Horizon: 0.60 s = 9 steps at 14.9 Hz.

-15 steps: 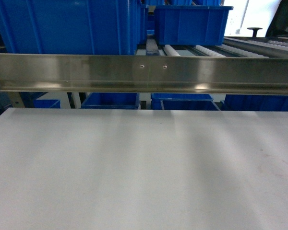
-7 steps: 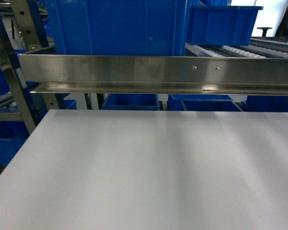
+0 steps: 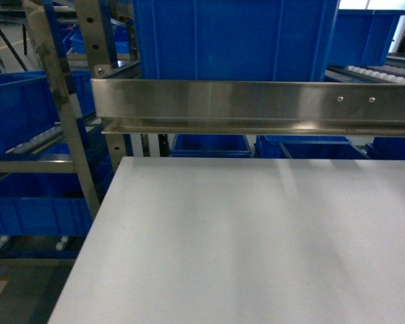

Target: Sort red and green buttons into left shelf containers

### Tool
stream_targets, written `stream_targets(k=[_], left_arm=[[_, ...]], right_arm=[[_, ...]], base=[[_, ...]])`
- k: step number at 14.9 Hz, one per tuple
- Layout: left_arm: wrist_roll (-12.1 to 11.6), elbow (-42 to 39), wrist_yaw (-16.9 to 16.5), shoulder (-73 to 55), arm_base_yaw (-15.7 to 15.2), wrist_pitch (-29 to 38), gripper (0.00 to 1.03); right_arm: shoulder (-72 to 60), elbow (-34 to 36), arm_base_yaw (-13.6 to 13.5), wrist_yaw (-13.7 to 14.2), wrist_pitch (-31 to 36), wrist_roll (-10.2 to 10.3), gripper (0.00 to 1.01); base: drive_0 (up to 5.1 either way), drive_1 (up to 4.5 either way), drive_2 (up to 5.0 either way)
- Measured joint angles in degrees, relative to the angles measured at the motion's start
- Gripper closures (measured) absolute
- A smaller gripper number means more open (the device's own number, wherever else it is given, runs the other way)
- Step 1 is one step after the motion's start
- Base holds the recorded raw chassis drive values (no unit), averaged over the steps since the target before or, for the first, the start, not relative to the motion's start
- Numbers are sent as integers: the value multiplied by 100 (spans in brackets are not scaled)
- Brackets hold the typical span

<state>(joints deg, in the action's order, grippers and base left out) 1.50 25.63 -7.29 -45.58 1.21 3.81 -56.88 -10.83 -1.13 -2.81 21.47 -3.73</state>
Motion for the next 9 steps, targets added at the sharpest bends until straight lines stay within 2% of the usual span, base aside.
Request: stream_targets(k=[9], left_arm=[[0,0,0,0,-2,9,73]], right_arm=[[-2,0,0,0,-2,0,76]], base=[[-489,247,247]])
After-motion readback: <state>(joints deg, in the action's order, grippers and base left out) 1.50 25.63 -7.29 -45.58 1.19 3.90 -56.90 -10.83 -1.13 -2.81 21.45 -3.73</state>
